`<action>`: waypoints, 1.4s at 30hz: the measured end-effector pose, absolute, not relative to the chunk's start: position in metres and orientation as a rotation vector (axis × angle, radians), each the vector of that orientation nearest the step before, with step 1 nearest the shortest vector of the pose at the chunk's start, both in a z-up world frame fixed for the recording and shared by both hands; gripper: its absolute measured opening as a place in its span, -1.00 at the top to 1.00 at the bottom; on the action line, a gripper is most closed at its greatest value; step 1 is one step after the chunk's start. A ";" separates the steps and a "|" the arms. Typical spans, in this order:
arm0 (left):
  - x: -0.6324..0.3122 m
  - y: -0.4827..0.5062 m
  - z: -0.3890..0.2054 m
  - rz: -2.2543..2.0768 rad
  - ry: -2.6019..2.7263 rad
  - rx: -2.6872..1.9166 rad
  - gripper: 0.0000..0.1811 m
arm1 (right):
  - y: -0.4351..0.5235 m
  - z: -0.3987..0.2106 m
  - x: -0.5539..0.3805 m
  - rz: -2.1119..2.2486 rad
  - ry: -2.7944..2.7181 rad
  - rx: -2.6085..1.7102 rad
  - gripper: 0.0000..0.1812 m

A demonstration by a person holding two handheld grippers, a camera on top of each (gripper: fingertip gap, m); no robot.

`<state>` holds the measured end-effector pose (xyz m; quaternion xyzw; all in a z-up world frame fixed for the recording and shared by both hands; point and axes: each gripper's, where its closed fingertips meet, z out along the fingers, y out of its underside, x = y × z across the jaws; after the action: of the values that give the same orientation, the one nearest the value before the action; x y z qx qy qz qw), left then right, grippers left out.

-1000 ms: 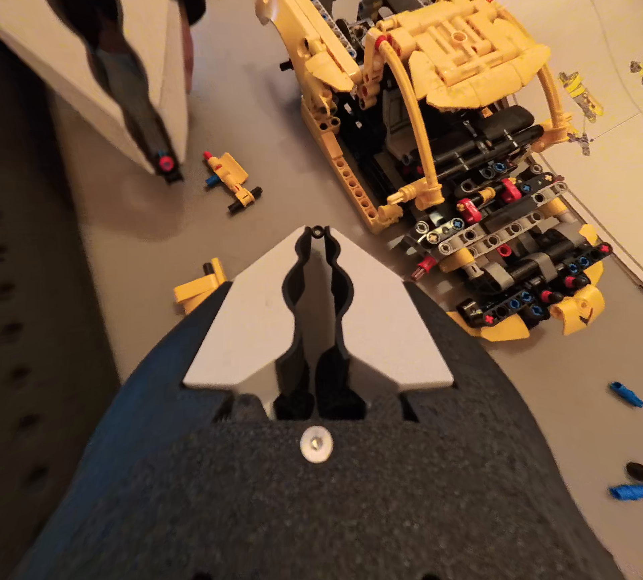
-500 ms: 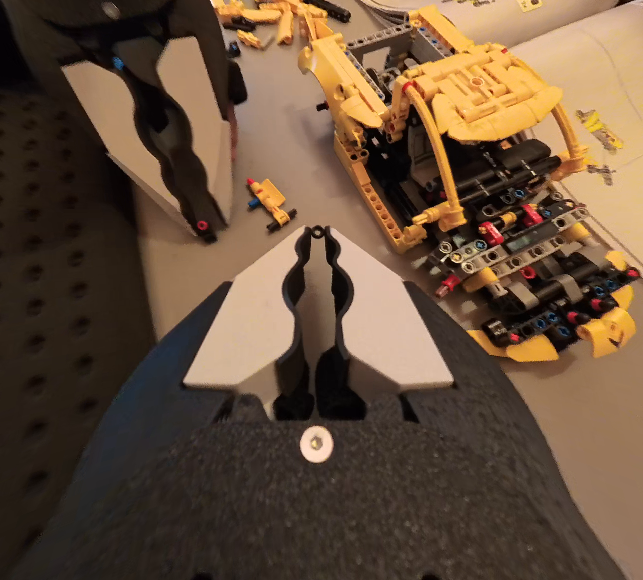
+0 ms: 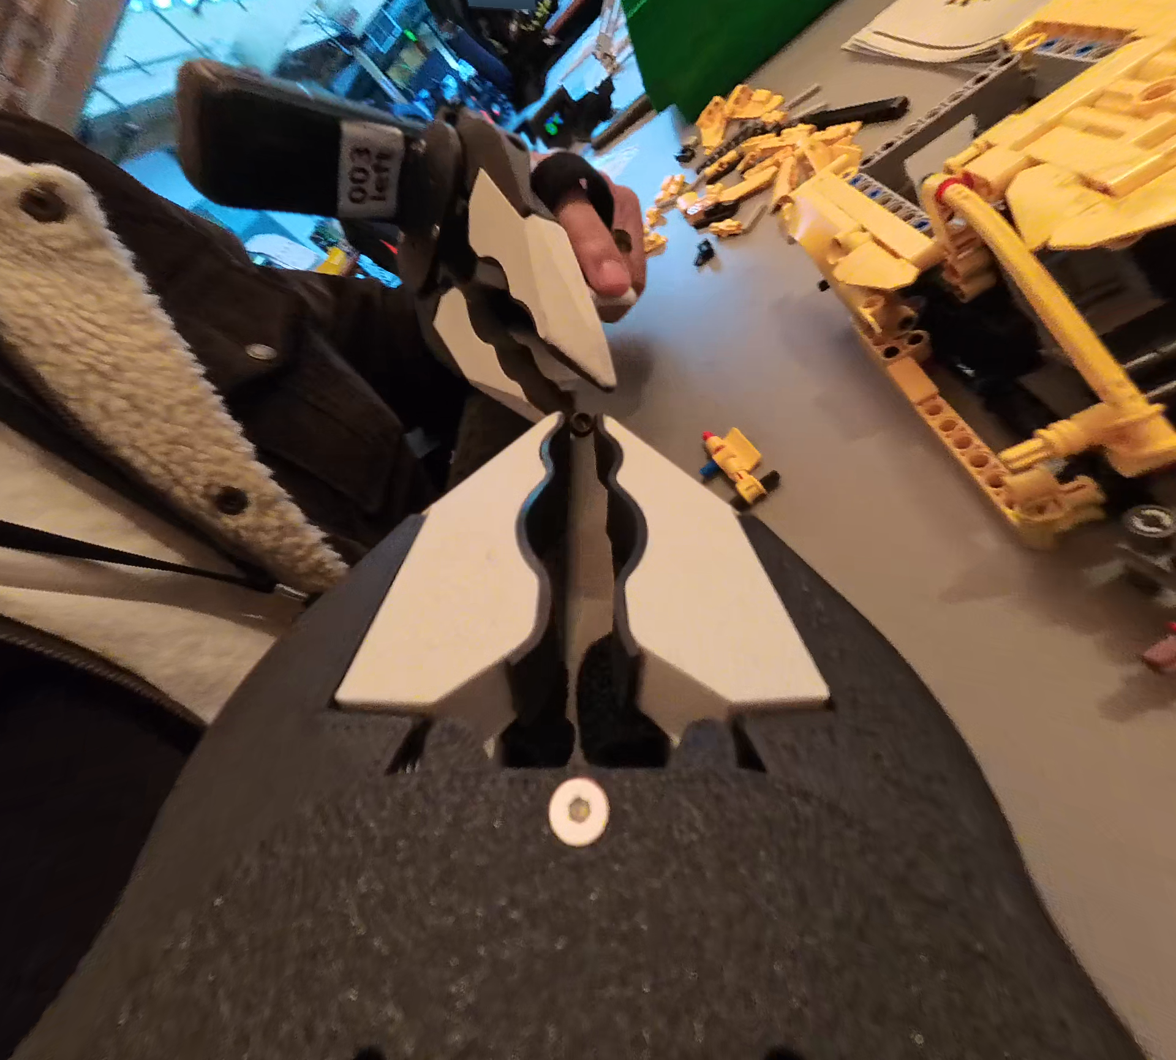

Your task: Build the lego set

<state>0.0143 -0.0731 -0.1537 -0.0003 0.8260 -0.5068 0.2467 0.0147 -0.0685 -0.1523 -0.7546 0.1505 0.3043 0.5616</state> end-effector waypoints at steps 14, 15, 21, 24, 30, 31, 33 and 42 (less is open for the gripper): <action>0.028 -0.077 -0.139 -1.394 2.119 -0.083 0.95 | -0.069 -0.142 0.028 0.664 0.392 -1.697 0.86; 0.029 -0.077 -0.138 -1.448 2.137 -0.136 0.95 | -0.070 -0.137 0.032 0.590 0.368 -1.691 0.82; 0.035 -0.077 -0.132 -1.926 2.292 -0.618 0.95 | -0.069 -0.121 0.041 -0.226 0.031 -1.755 0.67; 0.036 -0.074 -0.124 -2.170 2.308 -0.826 0.96 | -0.072 -0.119 0.043 -0.646 -0.060 -1.751 0.79; 0.046 -0.066 -0.130 -2.300 2.312 -1.144 0.96 | -0.068 -0.132 0.046 -0.952 -0.179 -1.843 0.70; 0.046 -0.065 -0.131 -2.299 2.315 -1.163 0.96 | -0.068 -0.131 0.045 -0.981 -0.201 -1.837 0.73; 0.046 -0.066 -0.135 -2.280 2.337 -1.183 0.96 | -0.065 -0.138 0.045 -0.974 -0.212 -1.871 0.77; 0.038 -0.073 -0.141 -2.212 2.428 -1.114 0.96 | -0.063 -0.143 0.044 -0.944 -0.215 -1.893 0.86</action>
<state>0.0377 -0.0728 -0.1414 -0.3169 0.6907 -0.6293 -0.1626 0.0436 -0.0634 -0.1431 -0.7779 -0.0884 -0.3882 0.4862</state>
